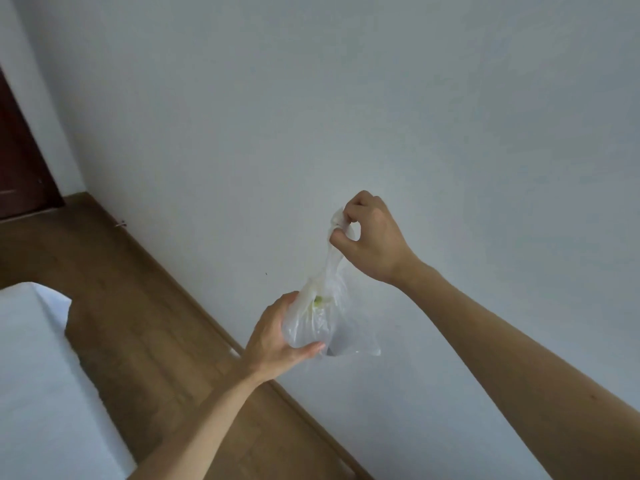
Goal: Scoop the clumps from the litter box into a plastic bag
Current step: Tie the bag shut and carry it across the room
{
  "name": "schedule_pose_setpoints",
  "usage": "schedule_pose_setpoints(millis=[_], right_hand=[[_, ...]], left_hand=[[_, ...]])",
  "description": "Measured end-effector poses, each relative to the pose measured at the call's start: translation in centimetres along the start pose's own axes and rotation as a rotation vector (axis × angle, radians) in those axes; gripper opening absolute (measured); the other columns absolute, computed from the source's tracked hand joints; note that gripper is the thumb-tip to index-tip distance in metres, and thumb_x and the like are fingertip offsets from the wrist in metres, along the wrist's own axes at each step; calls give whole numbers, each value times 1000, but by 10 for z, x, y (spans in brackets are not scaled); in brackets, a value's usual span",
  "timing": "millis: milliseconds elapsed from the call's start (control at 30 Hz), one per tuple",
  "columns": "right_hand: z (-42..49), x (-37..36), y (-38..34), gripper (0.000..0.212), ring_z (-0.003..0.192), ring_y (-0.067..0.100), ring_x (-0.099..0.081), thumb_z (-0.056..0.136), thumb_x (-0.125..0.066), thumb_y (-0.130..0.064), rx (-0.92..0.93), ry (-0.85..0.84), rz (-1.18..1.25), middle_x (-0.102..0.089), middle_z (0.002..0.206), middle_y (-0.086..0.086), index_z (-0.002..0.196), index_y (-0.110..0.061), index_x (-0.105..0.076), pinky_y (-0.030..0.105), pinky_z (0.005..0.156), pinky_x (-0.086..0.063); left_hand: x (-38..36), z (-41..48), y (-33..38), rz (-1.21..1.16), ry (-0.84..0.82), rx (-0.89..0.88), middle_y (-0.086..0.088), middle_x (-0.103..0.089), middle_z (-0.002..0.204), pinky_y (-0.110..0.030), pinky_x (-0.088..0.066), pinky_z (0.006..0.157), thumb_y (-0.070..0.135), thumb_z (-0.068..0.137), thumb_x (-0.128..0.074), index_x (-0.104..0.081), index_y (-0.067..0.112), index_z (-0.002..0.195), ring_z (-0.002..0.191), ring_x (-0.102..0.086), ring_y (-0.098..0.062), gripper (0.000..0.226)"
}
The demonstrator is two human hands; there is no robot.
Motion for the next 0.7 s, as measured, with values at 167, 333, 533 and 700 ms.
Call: schedule_pose_setpoints(millis=[167, 333, 533, 700], right_hand=[[50, -29, -20, 12, 98, 20, -50, 82, -61, -19, 53, -20, 72, -59, 99, 0, 73, -11, -61, 18, 84, -35], [101, -63, -38, 13, 97, 20, -49, 82, -61, -18, 149, -63, 145, -58, 98, -3, 72, -10, -61, 8, 81, -34], [173, -108, -53, 19, 100, 21, -49, 81, -62, -20, 288, -147, 218, -54, 96, 1, 73, -4, -60, 24, 87, -42], [226, -137, -66, 16, 101, 21, -48, 84, -60, -21, 423, -218, 274, -55, 101, 5, 76, -9, -56, 37, 89, -47]], left_hand=[[46, 20, -22, 90, 70, 60, 26, -51, 122, -35, -51, 94, 71, 53, -78, -38, 46, 130, 116, -51, -3, 90], [86, 40, -41, 107, 169, 103, 24, -55, 119, -34, -55, 90, 72, 54, -77, -40, 47, 126, 112, -57, -8, 85], [120, 72, -63, 83, 305, 113, 17, -61, 113, -25, -54, 88, 46, 66, -83, -46, 45, 122, 108, -61, -13, 67], [145, 103, -80, 220, 483, 230, 26, -52, 119, -24, -49, 97, 55, 67, -78, -41, 44, 124, 112, -53, 2, 69]])
Point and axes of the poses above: each hand's wrist, its own z-axis towards the middle knuckle, its own x-axis out of the back of the hand, y = z × x, the point moved 5 cm from there along z, towards the middle knuckle
